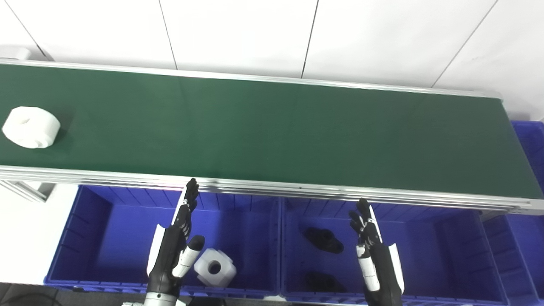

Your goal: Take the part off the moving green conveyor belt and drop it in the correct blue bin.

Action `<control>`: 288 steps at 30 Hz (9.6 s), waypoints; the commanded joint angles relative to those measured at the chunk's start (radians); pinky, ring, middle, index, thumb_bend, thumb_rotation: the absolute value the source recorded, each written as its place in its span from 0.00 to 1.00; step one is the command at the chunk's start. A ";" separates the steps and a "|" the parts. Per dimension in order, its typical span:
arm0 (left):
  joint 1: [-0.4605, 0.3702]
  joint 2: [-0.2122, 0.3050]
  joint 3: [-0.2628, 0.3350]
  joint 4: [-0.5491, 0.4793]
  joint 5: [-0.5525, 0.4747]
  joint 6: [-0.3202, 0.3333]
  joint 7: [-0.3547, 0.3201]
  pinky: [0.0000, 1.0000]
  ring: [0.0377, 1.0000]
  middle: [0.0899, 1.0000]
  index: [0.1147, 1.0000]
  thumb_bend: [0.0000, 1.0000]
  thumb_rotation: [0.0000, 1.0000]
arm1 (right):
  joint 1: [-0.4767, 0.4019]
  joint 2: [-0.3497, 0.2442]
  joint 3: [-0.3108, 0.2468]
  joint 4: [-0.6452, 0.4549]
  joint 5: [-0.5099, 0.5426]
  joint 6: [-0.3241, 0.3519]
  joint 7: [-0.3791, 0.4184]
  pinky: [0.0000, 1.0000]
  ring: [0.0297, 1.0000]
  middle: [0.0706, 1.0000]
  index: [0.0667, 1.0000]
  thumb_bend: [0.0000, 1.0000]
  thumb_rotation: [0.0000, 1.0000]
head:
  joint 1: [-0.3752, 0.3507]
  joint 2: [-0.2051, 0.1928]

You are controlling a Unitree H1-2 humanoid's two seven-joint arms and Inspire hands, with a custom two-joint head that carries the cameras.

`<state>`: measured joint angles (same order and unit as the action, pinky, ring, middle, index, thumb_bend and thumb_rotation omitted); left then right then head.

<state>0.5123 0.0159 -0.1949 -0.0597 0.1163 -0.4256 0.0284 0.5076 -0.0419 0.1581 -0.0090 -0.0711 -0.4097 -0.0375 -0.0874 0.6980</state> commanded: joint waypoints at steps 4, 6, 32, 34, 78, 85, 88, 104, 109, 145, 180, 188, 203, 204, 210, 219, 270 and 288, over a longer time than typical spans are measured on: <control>0.000 -0.003 -0.003 -0.024 0.011 -0.042 0.002 1.00 1.00 1.00 1.00 0.79 0.94 | 0.000 0.004 -0.002 -0.026 -0.006 -0.060 -0.001 0.94 0.95 0.98 0.99 0.78 0.93 | 0.000 0.001; -0.001 -0.002 -0.004 -0.022 0.012 -0.043 0.003 1.00 1.00 1.00 1.00 0.79 0.94 | 0.000 0.004 -0.002 -0.027 -0.010 -0.060 -0.002 0.93 0.94 0.98 0.99 0.78 0.93 | 0.001 0.001; -0.003 -0.004 -0.010 -0.016 0.009 -0.044 0.006 1.00 1.00 1.00 1.00 0.78 0.95 | 0.000 0.001 -0.006 -0.024 -0.009 -0.060 0.000 0.93 0.94 0.99 1.00 0.77 0.94 | 0.013 0.000; -0.002 -0.004 -0.012 -0.015 0.011 -0.044 0.007 1.00 1.00 1.00 1.00 0.77 0.95 | 0.001 0.001 -0.007 -0.023 -0.005 -0.059 0.001 0.94 0.95 0.99 1.00 0.78 0.94 | 0.020 -0.008; -0.181 0.136 -0.086 -0.140 0.347 -0.013 0.207 0.75 0.85 0.85 0.86 0.95 0.72 | -0.082 -0.048 -0.107 0.125 0.074 -0.060 0.112 1.00 1.00 1.00 1.00 0.66 1.00 | 0.297 -0.150; -0.330 0.220 0.032 -0.361 0.499 0.179 0.030 0.79 0.84 0.84 0.82 0.98 0.56 | -0.080 -0.042 -0.105 0.121 0.074 -0.060 0.110 1.00 0.99 1.00 1.00 0.65 1.00 | 0.289 -0.144; -0.403 0.268 0.067 -0.387 0.566 0.236 -0.046 0.81 0.85 0.84 0.82 0.96 0.54 | -0.081 -0.042 -0.102 0.121 0.065 -0.060 0.107 1.00 0.99 1.00 1.00 0.65 1.00 | 0.286 -0.142; -0.704 0.487 0.111 -0.072 0.677 0.293 -0.197 0.83 0.87 0.86 0.85 1.00 0.53 | -0.080 -0.028 -0.100 0.115 0.101 -0.060 0.144 1.00 0.99 1.00 1.00 0.64 1.00 | 0.270 -0.131; -0.754 0.509 0.086 0.081 0.699 0.298 -0.181 0.85 0.86 0.86 0.86 1.00 0.47 | -0.074 -0.024 -0.103 0.105 0.104 -0.060 0.151 1.00 0.99 1.00 1.00 0.66 1.00 | 0.263 -0.126; -0.790 0.498 -0.011 0.358 0.650 0.146 0.137 0.48 0.47 0.45 0.41 0.52 0.00 | -0.045 -0.014 -0.099 0.063 0.115 -0.060 0.167 1.00 0.97 1.00 1.00 0.69 1.00 | 0.237 -0.082; -0.419 0.605 0.062 -0.139 0.517 0.120 -0.220 0.42 0.45 0.45 0.41 0.52 0.00 | -0.023 -0.018 -0.073 -0.031 0.097 -0.019 0.153 0.96 0.94 1.00 1.00 0.69 0.98 | 0.234 0.048; -0.361 0.594 0.080 -0.016 0.633 0.098 -0.132 0.40 0.44 0.46 0.40 0.52 0.00 | -0.020 -0.013 -0.072 -0.034 0.082 -0.016 0.146 0.95 0.93 1.00 1.00 0.69 0.97 | 0.208 0.051; -0.362 0.585 0.095 0.007 0.725 0.212 -0.093 0.39 0.40 0.40 0.44 0.52 0.00 | -0.028 -0.006 -0.070 -0.082 0.078 0.021 0.136 0.91 0.92 1.00 1.00 0.70 0.94 | 0.193 0.126; -0.363 0.584 0.093 0.001 0.727 0.219 -0.098 0.34 0.36 0.38 0.45 0.52 0.00 | -0.028 -0.009 -0.070 -0.088 0.084 0.027 0.139 0.91 0.92 1.00 1.00 0.70 0.94 | 0.195 0.128; -0.365 0.590 0.081 -0.017 0.734 0.249 -0.134 0.39 0.42 0.42 0.43 0.52 0.00 | -0.028 -0.019 -0.074 -0.100 0.095 0.047 0.142 0.91 0.91 1.00 1.00 0.72 0.91 | 0.193 0.133; -0.370 0.604 0.071 -0.038 0.698 0.263 -0.230 0.44 0.47 0.45 0.41 0.52 0.00 | -0.031 -0.020 -0.073 -0.111 0.104 0.063 0.143 0.90 0.90 1.00 1.00 0.72 0.89 | 0.192 0.139; -0.101 0.165 0.190 -0.296 -0.110 0.296 -0.302 1.00 1.00 1.00 1.00 0.91 0.76 | -0.045 0.070 -0.010 -0.103 -0.039 0.065 0.075 0.86 0.89 0.98 1.00 0.74 0.93 | 0.008 0.155; 0.020 -0.033 0.167 -0.351 -0.238 0.284 -0.157 1.00 1.00 1.00 1.00 0.96 0.78 | -0.033 0.110 0.004 -0.123 -0.087 0.081 0.023 0.90 0.92 0.98 0.99 0.81 0.93 | -0.064 0.178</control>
<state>0.5189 -0.0091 -0.0270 -0.3636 -0.0882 -0.1513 -0.1493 0.4682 0.0550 0.1606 -0.0891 -0.1497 -0.3292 -0.0019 -0.1473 0.8728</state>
